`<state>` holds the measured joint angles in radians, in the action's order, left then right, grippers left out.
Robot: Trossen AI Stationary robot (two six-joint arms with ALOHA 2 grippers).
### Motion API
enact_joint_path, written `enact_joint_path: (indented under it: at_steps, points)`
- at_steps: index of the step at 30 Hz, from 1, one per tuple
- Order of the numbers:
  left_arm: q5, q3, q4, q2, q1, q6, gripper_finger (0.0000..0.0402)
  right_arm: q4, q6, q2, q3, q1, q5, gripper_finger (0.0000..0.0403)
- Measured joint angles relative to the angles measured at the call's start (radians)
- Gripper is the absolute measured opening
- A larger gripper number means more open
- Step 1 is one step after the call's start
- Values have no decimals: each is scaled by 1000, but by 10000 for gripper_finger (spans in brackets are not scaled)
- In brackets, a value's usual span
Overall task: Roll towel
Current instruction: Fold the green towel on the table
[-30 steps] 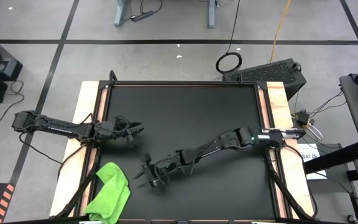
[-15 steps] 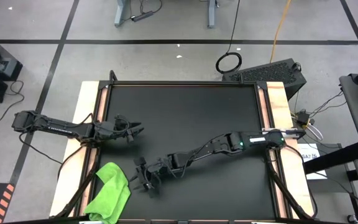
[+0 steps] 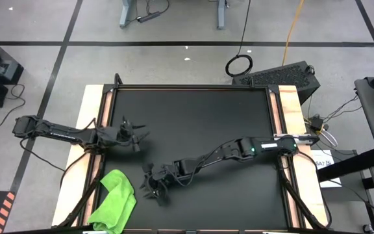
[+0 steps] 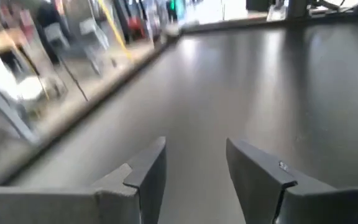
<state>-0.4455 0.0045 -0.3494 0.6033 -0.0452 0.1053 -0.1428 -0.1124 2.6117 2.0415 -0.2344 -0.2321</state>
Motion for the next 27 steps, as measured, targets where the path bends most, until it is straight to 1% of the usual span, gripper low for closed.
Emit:
enact_joint_path:
  at_steps: [2,5,9,11,13,15,18,20,23,25,27]
  points:
    - [0,0,-28,0,0,64,173,29,-14,-23,0,1,0,171]
    - [1,0,-41,0,0,61,173,87,-38,-67,0,6,1,171]
    - [1,0,-64,0,0,-26,173,209,-66,-131,0,11,3,171]
    - [28,0,-133,0,0,-82,173,272,-77,-164,0,11,4,171]
    - [70,4,-201,0,0,-101,173,341,-91,-199,0,11,5,171]
    - [91,18,-248,2,-1,-130,173,392,-107,-228,0,11,7,171]
    - [102,56,-337,-1,-1,-198,173,467,-126,-269,0,9,53,171]
    - [153,79,-335,-3,-1,-220,173,511,-140,-298,0,8,82,171]
    - [321,115,-318,-2,-1,-201,173,570,-146,-340,0,9,120,171]
    - [335,168,-266,-2,-2,-215,173,599,-147,-364,0,9,130,171]
    - [333,262,-80,-1,0,-191,173,629,-147,-382,0,8,131,171]
